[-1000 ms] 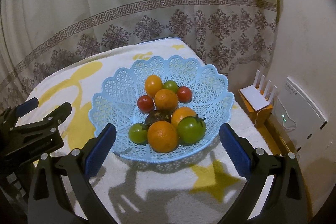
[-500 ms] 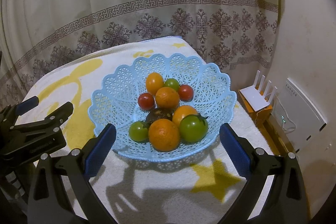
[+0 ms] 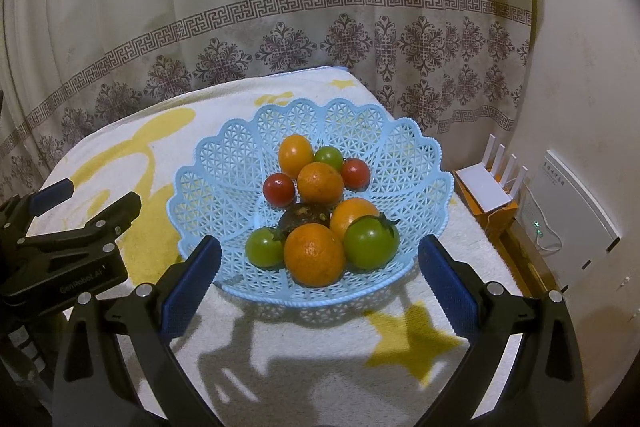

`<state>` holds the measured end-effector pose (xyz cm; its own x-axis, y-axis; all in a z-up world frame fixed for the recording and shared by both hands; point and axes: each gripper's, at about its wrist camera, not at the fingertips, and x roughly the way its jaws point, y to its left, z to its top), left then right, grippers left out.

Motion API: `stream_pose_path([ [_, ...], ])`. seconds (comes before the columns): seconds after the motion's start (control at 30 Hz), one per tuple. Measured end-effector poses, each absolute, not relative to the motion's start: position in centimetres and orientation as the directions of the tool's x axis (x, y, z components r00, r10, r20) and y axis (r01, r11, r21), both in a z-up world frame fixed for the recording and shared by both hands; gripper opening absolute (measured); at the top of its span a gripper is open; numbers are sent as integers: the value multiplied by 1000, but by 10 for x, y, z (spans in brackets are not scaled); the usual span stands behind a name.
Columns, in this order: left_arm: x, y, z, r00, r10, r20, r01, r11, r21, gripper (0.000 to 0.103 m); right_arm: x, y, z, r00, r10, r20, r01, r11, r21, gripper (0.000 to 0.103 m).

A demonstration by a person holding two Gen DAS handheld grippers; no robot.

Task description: Organize fruits

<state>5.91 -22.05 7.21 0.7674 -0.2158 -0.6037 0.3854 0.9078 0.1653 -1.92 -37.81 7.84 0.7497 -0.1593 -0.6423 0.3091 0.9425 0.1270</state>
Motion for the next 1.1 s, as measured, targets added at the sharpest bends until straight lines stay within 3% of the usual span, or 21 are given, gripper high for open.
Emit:
stream_pose_path([
  [1.1,62,-221,69,767,-203,-608,381,908,177,98,-20,-375,78,746,-173,-643,308,946,102,100],
])
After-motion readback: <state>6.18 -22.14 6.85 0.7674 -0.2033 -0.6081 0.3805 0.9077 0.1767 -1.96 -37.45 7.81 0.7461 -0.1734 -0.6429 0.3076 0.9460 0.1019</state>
